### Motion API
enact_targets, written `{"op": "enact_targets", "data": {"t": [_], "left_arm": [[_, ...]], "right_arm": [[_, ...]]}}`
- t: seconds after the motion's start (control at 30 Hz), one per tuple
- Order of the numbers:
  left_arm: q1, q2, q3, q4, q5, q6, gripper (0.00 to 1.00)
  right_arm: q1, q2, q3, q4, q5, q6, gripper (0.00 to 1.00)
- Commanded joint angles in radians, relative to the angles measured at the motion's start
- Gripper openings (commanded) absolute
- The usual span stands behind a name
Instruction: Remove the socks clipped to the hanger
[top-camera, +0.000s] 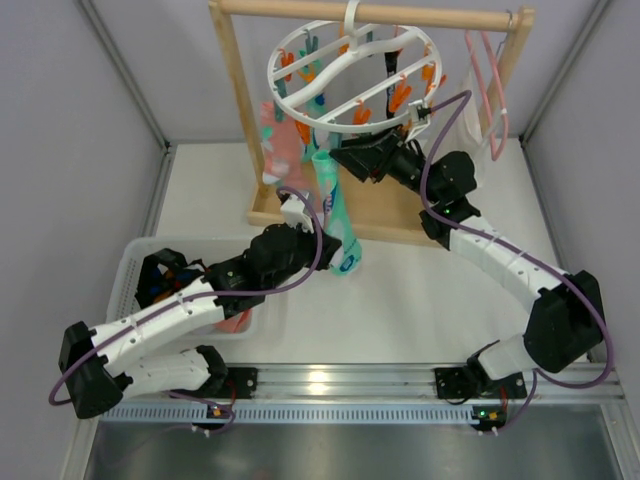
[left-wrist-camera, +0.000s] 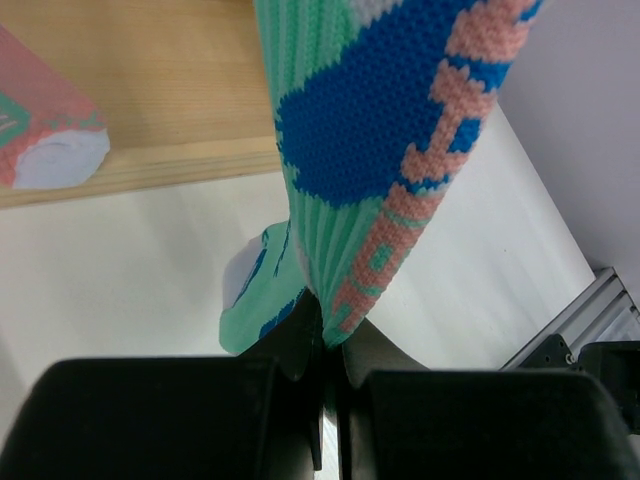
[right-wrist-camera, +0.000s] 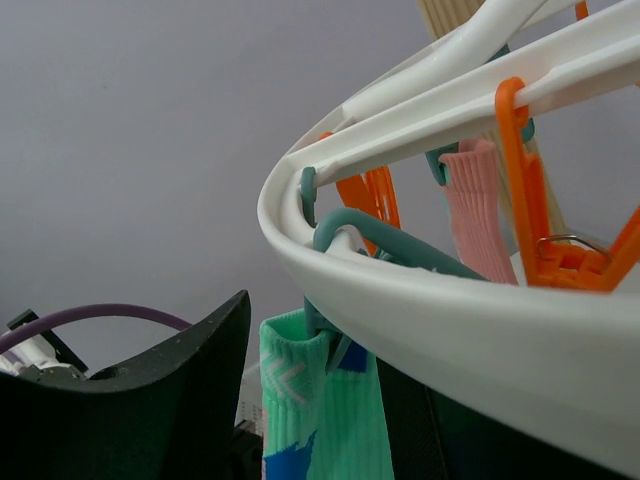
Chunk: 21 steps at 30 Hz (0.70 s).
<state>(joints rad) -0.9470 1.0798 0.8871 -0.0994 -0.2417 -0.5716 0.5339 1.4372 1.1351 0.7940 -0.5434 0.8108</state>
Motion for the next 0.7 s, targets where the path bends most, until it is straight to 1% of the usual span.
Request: {"op": "enact_targets", "data": {"t": [0.0, 0.27, 0.4, 0.5, 0.57, 0.67], "left_arm": [[0.002, -0.021, 0.041, 0.003, 0.016, 0.007, 0.00], [0.002, -0.009, 0.042, 0.003, 0.028, 0.004, 0.00], [0.002, -0.017, 0.038, 0.003, 0.030, 0.003, 0.00], [0.002, -0.020, 0.033, 0.003, 0.027, 0.003, 0.00], [0.002, -0.021, 0.032, 0.001, 0.019, 0.003, 0.00], [0.002, -0.026, 0.030, 0.003, -0.004, 0.010, 0.00]], "right_arm": [[0.008, -0.027, 0.074, -0.039, -0.006, -0.061, 0.49], [0.035, -0.009, 0.152, -0.163, 0.062, -0.128, 0.45], [0.051, -0.003, 0.163, -0.193, 0.105, -0.145, 0.44], [0.054, -0.001, 0.166, -0.205, 0.128, -0.147, 0.38], [0.058, -0.003, 0.163, -0.216, 0.141, -0.151, 0.33], [0.064, -0.015, 0.150, -0.214, 0.152, -0.154, 0.30]]}}
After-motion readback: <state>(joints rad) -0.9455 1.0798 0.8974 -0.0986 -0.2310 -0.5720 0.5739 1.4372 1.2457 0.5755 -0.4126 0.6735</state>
